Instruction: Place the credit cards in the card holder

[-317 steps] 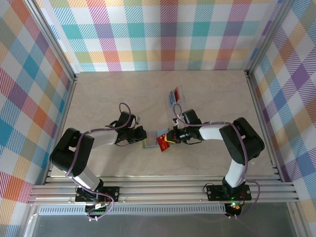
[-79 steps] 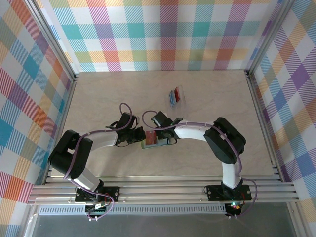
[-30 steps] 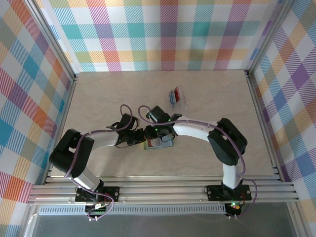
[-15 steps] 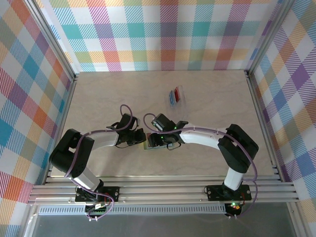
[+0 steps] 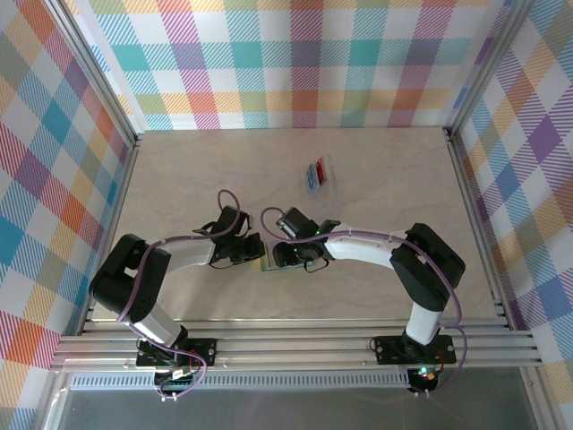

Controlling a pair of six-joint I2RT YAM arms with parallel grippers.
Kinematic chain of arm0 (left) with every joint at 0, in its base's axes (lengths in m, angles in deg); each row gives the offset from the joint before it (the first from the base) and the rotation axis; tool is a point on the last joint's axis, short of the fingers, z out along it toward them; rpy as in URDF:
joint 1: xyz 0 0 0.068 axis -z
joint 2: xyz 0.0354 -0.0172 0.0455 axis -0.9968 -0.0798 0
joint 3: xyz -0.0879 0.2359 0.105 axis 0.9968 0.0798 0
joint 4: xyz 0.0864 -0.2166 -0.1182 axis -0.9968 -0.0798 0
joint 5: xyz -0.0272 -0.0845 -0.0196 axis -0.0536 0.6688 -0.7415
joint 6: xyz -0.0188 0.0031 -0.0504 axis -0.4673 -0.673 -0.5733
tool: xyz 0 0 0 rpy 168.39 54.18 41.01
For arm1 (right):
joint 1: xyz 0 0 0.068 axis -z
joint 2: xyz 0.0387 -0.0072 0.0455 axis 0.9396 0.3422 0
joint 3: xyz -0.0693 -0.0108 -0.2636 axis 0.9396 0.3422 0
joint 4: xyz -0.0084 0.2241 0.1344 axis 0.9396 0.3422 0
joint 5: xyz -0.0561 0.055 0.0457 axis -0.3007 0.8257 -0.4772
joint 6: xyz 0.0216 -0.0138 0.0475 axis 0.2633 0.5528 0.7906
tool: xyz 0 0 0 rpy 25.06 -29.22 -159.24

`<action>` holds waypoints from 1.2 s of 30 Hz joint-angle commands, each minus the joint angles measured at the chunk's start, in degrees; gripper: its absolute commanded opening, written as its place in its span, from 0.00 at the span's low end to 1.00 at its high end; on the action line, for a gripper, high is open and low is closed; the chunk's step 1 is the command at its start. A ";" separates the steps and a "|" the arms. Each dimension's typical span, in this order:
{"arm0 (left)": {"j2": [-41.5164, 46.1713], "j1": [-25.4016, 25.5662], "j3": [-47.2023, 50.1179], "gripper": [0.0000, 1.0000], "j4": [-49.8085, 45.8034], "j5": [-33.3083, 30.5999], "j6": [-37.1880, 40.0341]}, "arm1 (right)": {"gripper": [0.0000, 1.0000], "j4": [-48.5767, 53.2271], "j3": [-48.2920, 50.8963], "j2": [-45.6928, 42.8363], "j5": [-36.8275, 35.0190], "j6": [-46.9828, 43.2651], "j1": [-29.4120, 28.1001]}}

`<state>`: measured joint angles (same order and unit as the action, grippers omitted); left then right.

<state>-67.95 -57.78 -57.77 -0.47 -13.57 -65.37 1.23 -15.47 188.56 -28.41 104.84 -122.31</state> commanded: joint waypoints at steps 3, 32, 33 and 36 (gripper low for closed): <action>1.47 -0.33 2.80 0.07 -1.26 3.04 -0.39 | 0.33 -2.86 -4.41 4.33 4.51 -1.57 0.09; 23.72 -2.42 8.45 0.16 -2.31 -1.95 1.92 | 0.54 14.17 -28.85 5.98 -2.75 -8.10 22.61; 24.76 -2.41 8.77 0.17 -2.05 -2.10 1.99 | 0.52 15.31 -31.41 7.52 -2.65 -8.85 23.41; 26.58 -2.41 9.48 0.18 -1.42 -2.36 2.18 | 0.50 19.32 -39.00 12.63 -2.44 -11.58 25.12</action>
<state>-42.86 -59.71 -49.64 -2.33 -14.70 -64.67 14.06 -50.13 196.91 -31.27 97.35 -97.56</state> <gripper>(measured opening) 0.179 0.501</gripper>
